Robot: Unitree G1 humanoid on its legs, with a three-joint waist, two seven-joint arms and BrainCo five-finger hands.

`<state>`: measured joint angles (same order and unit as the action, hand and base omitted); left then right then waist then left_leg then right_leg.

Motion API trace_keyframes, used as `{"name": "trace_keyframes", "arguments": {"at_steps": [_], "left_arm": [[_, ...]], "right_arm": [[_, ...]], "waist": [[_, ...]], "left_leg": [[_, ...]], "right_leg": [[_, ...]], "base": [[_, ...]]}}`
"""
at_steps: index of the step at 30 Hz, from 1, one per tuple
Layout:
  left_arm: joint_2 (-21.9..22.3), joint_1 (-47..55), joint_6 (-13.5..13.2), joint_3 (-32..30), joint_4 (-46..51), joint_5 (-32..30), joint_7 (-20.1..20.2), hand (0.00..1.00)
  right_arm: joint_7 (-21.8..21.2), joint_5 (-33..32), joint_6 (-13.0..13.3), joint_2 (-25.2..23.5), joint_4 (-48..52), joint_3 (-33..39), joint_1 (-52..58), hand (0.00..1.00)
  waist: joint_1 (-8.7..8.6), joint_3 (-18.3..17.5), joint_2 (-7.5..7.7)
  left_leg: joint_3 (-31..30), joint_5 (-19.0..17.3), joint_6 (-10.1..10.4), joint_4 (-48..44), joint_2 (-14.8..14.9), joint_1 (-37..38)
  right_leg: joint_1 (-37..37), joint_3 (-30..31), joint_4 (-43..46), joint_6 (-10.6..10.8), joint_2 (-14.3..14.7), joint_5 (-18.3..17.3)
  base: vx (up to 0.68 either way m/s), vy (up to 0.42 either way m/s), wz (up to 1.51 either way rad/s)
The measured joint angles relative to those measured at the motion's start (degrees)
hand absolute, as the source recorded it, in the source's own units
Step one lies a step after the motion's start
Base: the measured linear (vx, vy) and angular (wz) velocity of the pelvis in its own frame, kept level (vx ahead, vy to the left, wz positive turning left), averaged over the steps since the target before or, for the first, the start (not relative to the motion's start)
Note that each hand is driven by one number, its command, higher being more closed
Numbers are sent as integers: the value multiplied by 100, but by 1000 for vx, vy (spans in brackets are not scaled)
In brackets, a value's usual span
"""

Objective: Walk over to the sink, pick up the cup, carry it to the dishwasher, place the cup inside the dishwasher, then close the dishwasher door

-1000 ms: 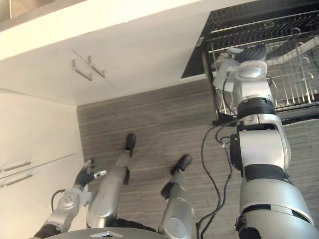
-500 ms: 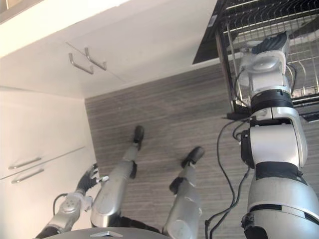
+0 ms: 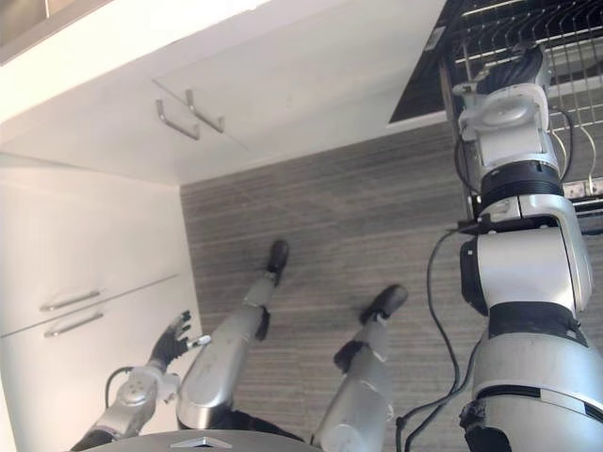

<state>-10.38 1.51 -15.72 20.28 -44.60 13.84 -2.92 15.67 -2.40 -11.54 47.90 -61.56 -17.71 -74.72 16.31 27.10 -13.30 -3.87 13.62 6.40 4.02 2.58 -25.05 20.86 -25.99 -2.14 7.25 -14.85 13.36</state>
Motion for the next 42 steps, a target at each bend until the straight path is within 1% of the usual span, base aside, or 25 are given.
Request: {"name": "trace_keyframes", "arguments": {"at_steps": [6, 7, 10, 13, 15, 16, 17, 19, 20, 21, 22, 23, 24, 25, 26, 27, 28, 29, 31, 32, 33, 34, 36, 39, 42], "left_arm": [[0, 53, -71, -3, 7, 3, -13, 0], [0, 79, -73, -14, 17, 3, -35, 0], [7, 131, -80, -46, 25, -1, -44, 0], [34, 236, -116, -128, 46, -5, -51, 0], [52, 282, -121, -231, 68, -9, -54, 0], [53, 288, -121, -253, 67, -16, -55, 0], [62, 314, -121, -329, 72, -36, -56, 0], [90, 411, -137, -495, 90, -54, -72, 0], [89, 447, -136, -582, 95, -60, -118, 0], [88, 490, -137, -692, 107, -70, -202, 0], [86, 533, -141, -870, 106, -122, -315, 0], [89, 552, -141, -932, 107, -165, -344, 0], [89, 598, -140, -1026, 113, -177, -393, 0], [97, 682, -138, -1184, 105, -183, -464, 0], [99, 704, -138, -1210, 106, -185, -476, 0], [117, 793, -140, -1380, 92, -243, -538, 0], [135, 836, -140, -1522, 53, -297, -602, 0], [143, 862, -140, -1578, 37, -299, -640, 0], [195, 985, -134, -1801, -60, -309, -810, 0], [219, 1008, -132, -1862, -114, -309, -847, 0], [264, 1055, -100, -1975, -169, -306, -948, 0], [287, 1096, -89, -2029, -170, -305, -970, 0], [371, 1224, -28, -2220, -213, -289, -1099, 0], [432, 1318, 45, -2433, -306, -266, -1189, 0], [483, 1364, 89, -2628, -397, -182, -1240, 0]], "right_arm": [[268, -120, 231, 3, 28, 66, -34, 0], [387, -235, 332, 4, 46, 133, -34, 0], [498, -492, 412, 14, 198, 380, -33, 0], [648, -825, 609, 10, 331, 604, 13, 0], [692, -1096, 765, 4, 715, 1071, 304, 0], [691, -1207, 801, -12, 823, 1205, 403, 0], [670, -1414, 847, -46, 1071, 1472, 665, 0], [572, -1701, 919, -252, 1535, 1961, 1175, 0], [532, -1857, 959, -438, 1918, 2261, 1516, 0], [437, -1999, 1056, -757, 2442, 2601, 1991, 0], [403, -2080, 1154, -1213, 3104, 2866, 2565, 0], [375, -2088, 1186, -1428, 3379, 2957, 2818, 0], [357, -2089, 1242, -1740, 3753, 3025, 3151, 0], [282, -2093, 1378, -2282, 4369, 3023, 3772, 0], [250, -2092, 1405, -2388, 4470, 3017, 3883, 0], [174, -2062, 1500, -2850, 4872, 2970, 4319, 0], [128, -2007, 1658, -3229, 5218, 2935, 4728, 0], [83, -2003, 1727, -3381, 5364, 2906, 4910, 0], [-81, -2013, 1984, -3849, 5875, 2636, 5540, 0], [-122, -2026, 2056, -3934, 6018, 2538, 5687, 0], [-289, -2035, 2203, -4084, 6276, 2345, 5917, 0], [-342, -2037, 2295, -4133, 6376, 2225, 6012, 0], [-631, -1994, 2591, -4289, 6572, 1848, 6208, 0], [-909, -1965, 2771, -4299, 6572, 1599, 6277, 0], [-951, -1991, 2770, -4289, 6570, 1593, 6348, 0]], "waist": [[-12, 0, 0], [-47, 0, 0], [-95, 0, 1], [-188, 6, 9], [-273, 19, 28], [-302, 28, 41], [-372, 54, 79], [-508, 120, 176], [-587, 161, 238], [-676, 203, 351], [-762, 215, 504], [-797, 222, 553], [-861, 206, 633], [-958, 134, 781], [-972, 115, 810], [-1034, 17, 954], [-1057, -88, 1069], [-1061, -162, 1131], [-1062, -498, 1328], [-1067, -597, 1364], [-1078, -710, 1419], [-1086, -781, 1446], [-1118, -1077, 1546], [-1111, -1339, 1658], [-1088, -1508, 1745]], "left_leg": [[-23, 4, -15, -49, -12, 4], [-43, -15, -29, -98, -11, 32], [-53, -20, -30, -94, -1, 133], [-53, -52, -28, -86, 1, 322], [-54, -74, -19, -75, 12, 474], [-53, -79, -12, -65, 22, 515], [-53, -83, -5, -49, 33, 598], [-36, -78, 3, 24, 59, 781], [-10, -87, 12, 32, 76, 862], [40, -113, 20, 33, 102, 966], [85, -130, 26, 33, 143, 1085], [98, -146, 25, 33, 160, 1154], [132, -178, 35, 33, 180, 1248], [212, -237, 53, 34, 217, 1413], [226, -255, 59, 34, 226, 1442], [266, -304, 74, 35, 258, 1555], [298, -366, 96, 35, 292, 1657], [312, -393, 113, 36, 303, 1689], [396, -503, 121, 41, 337, 1845], [402, -535, 119, 42, 338, 1875], [416, -589, 112, 51, 339, 2004], [425, -606, 117, 67, 340, 2054], [432, -688, 133, 76, 340, 2193], [446, -754, 128, 78, 335, 2310], [464, -776, 136, 78, 315, 2420]], "right_leg": [[-36, -31, 18, 3, -14, -2], [-96, -54, 19, 3, -8, -2], [-201, -68, 22, 1, 2, -7], [-391, -76, 22, -7, 4, -64], [-534, -84, 46, -14, 11, -126], [-569, -84, 51, -13, 16, -131], [-654, -100, 50, 14, 26, -153], [-791, -98, 54, 36, 46, -174], [-869, -97, 53, 40, 60, -187], [-943, -67, 55, 41, 84, -215], [-1036, -11, 49, 26, 120, -226], [-1098, -2, 45, 14, 133, -226], [-1178, 12, 45, 4, 148, -247], [-1322, 37, 29, 5, 187, -286], [-1342, 47, 25, 6, 196, -292], [-1454, 77, -19, 7, 230, -313], [-1551, 94, -63, 16, 254, -341], [-1585, 106, -87, 24, 282, -357], [-1740, 162, -186, 35, 324, -379], [-1786, 162, -216, 39, 326, -381], [-1920, 166, -246, 57, 327, -403], [-1965, 168, -246, 57, 327, -416], [-2109, 163, -246, 67, 326, -473], [-2234, 171, -246, 99, 325, -522], [-2347, 186, -246, 125, 320, -558]], "base": [[-1, 2, 1], [3, -8, 5], [0, -3, 1], [0, 0, 0], [0, 0, 0], [0, 0, 0], [0, 0, 0], [6, -10, -2], [26, -24, -9], [37, -45, -18], [46, -50, -20], [49, -52, -19], [68, -44, -14], [62, -35, -13], [84, -39, -18], [80, -35, -16], [93, -44, -16], [90, -45, -14], [100, -34, -14], [119, -18, -8], [97, -12, -4], [107, -16, -3], [103, -17, 0], [96, -18, 2], [62, -10, 2]]}}
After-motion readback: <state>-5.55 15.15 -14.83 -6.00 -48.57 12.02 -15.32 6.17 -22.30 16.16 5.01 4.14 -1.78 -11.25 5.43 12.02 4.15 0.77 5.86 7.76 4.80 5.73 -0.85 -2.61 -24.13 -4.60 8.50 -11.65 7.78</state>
